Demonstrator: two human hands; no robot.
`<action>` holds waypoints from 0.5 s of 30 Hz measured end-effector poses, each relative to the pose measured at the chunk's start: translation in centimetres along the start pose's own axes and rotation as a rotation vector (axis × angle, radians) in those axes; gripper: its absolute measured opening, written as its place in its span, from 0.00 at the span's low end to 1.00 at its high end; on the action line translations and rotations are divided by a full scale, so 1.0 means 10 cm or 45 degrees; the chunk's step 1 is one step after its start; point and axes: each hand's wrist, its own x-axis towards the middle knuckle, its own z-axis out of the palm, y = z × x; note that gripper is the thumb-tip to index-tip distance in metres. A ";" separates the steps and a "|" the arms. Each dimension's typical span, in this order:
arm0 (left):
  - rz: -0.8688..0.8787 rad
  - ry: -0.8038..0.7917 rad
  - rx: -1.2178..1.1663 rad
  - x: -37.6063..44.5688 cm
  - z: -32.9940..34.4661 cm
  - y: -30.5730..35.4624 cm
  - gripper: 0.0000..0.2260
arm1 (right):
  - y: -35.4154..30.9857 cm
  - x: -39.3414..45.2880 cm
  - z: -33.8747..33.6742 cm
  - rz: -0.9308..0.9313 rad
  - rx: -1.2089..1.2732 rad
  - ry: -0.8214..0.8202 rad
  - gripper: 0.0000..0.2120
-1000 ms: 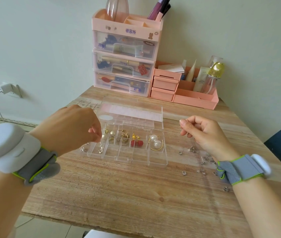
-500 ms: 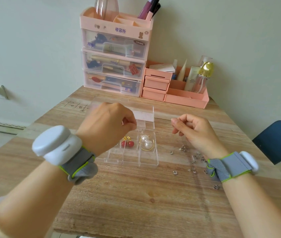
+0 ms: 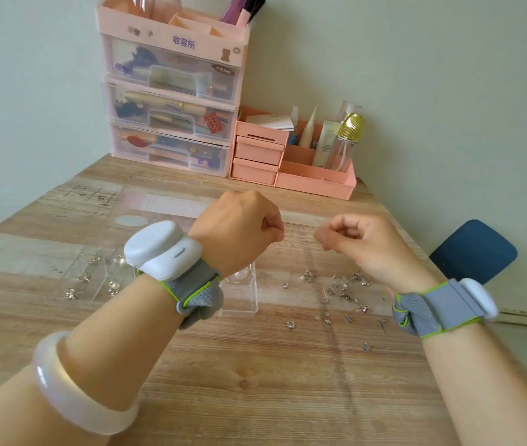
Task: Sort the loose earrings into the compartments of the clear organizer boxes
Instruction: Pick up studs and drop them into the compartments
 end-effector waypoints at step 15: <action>0.002 0.064 0.020 -0.07 0.07 -0.05 0.05 | 0.16 -0.03 0.07 0.049 -0.458 -0.327 0.07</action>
